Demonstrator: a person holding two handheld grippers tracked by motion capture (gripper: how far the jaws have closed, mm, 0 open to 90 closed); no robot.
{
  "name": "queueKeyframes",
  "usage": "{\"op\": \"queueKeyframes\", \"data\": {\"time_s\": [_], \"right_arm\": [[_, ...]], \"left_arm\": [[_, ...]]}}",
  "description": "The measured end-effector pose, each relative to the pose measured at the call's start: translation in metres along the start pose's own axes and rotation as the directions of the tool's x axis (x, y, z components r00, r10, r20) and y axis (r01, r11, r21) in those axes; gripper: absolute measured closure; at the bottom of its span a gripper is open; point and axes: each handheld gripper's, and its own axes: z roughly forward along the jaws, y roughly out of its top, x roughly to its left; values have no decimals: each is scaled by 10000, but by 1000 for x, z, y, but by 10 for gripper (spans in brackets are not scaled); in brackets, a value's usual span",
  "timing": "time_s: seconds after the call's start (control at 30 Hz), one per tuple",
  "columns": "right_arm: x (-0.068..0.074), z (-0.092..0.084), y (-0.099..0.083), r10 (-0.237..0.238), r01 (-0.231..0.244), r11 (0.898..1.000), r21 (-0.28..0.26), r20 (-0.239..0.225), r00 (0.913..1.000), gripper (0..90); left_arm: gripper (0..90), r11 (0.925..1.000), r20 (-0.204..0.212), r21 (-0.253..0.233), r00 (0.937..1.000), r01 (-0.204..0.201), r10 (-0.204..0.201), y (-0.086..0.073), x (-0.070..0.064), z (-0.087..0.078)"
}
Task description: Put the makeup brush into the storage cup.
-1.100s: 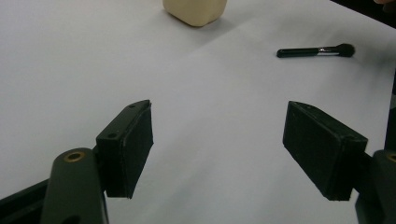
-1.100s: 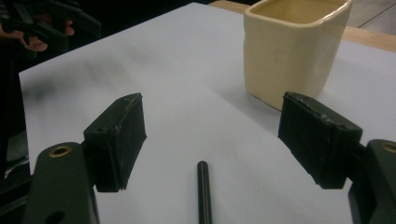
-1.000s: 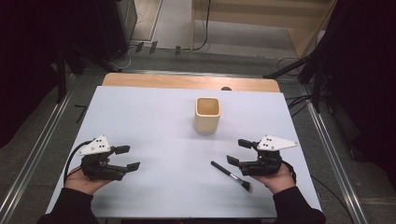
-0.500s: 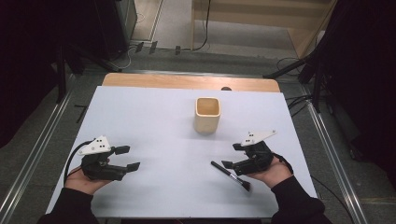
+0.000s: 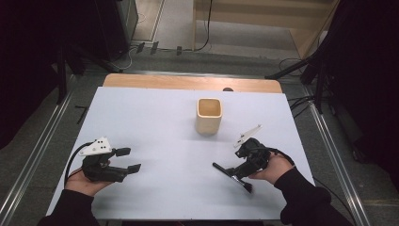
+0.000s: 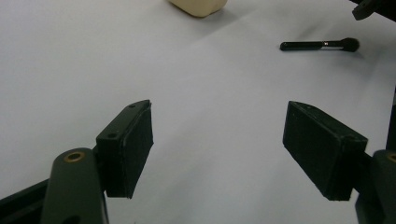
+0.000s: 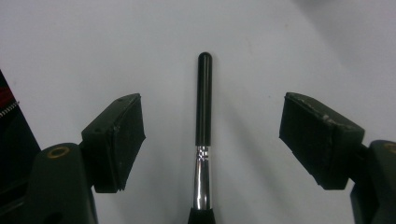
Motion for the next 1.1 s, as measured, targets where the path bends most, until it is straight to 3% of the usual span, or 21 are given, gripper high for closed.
{"op": "queueKeyframes", "data": {"time_s": [0.1, 0.23, 0.37, 0.53, 0.77, 0.97, 1.1], "right_arm": [[2, 4, 4, -41, 41, 9959, 899, 3, 10000, 239], [4, 4, 8, -315, 281, 9866, 1608, 186, 9993, 239], [5, 3, 11, -399, 361, 9846, 1709, 185, 9990, 242], [5, 8, 9, -149, 90, 9758, 2186, 253, 9996, 243], [7, 13, 6, -178, 90, 9742, 2257, 370, 9992, 250], [8, 21, 4, -176, 70, 9665, 2566, 391, 9991, 254], [10, 27, 1, -392, 250, 9602, 2782, 453, 9982, 282]], "left_arm": [[251, 9998, -87, 174, 9999, -65, 66, 0, -1, 1], [251, 9998, -72, 180, 9999, -69, 70, 0, -1, 2], [251, 9998, -95, 173, 9999, -50, 51, 0, -1, 1], [251, 9998, -96, 194, 9999, -87, 89, 0, -1, 2], [251, 9995, -126, 274, 9998, -124, 128, 0, -1, 2], [251, 9992, -157, 354, 9997, -195, 201, 0, -2, 2], [251, 9991, -143, 376, 9997, -185, 190, 0, -2, 3]]}}
